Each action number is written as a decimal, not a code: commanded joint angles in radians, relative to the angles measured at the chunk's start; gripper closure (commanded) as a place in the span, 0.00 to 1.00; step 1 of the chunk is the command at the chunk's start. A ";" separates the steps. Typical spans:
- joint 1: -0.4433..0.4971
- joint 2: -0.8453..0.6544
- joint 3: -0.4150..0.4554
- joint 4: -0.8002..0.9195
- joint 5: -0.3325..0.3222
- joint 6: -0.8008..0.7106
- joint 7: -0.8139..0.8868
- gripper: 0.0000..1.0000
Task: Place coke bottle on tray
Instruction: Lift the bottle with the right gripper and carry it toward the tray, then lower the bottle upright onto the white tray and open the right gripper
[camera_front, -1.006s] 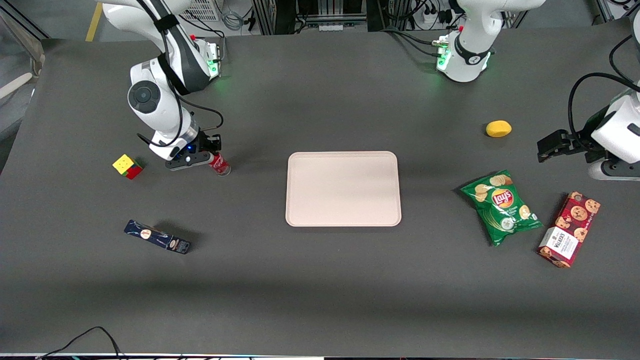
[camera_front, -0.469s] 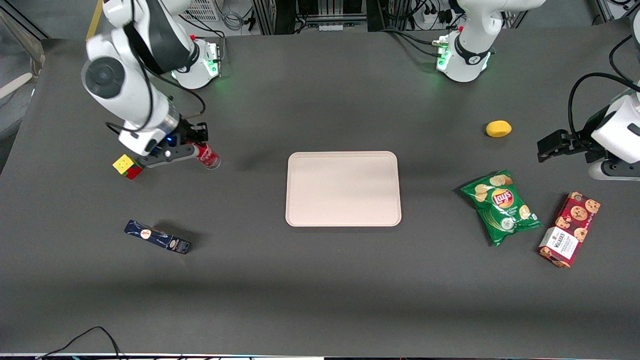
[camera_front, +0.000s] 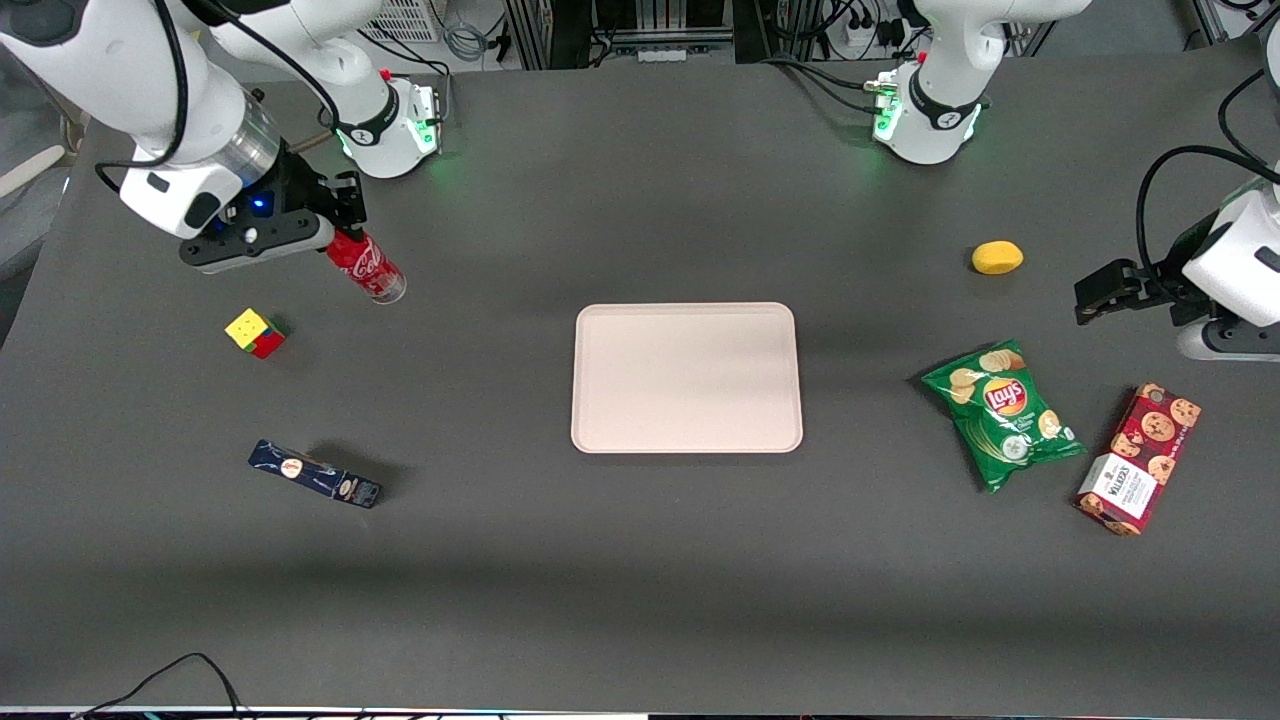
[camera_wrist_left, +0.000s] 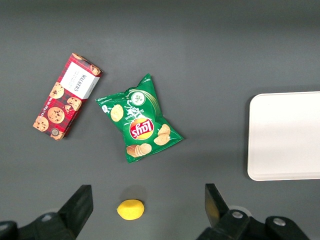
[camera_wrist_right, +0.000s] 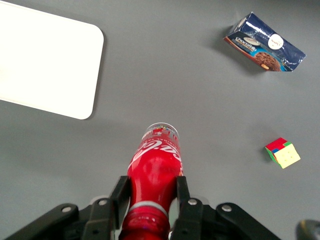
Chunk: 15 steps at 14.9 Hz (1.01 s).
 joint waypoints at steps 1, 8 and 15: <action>0.042 0.075 0.035 0.107 0.026 -0.021 0.099 1.00; 0.273 0.225 0.065 0.250 0.095 0.061 0.565 1.00; 0.278 0.461 0.160 0.286 0.013 0.237 0.649 1.00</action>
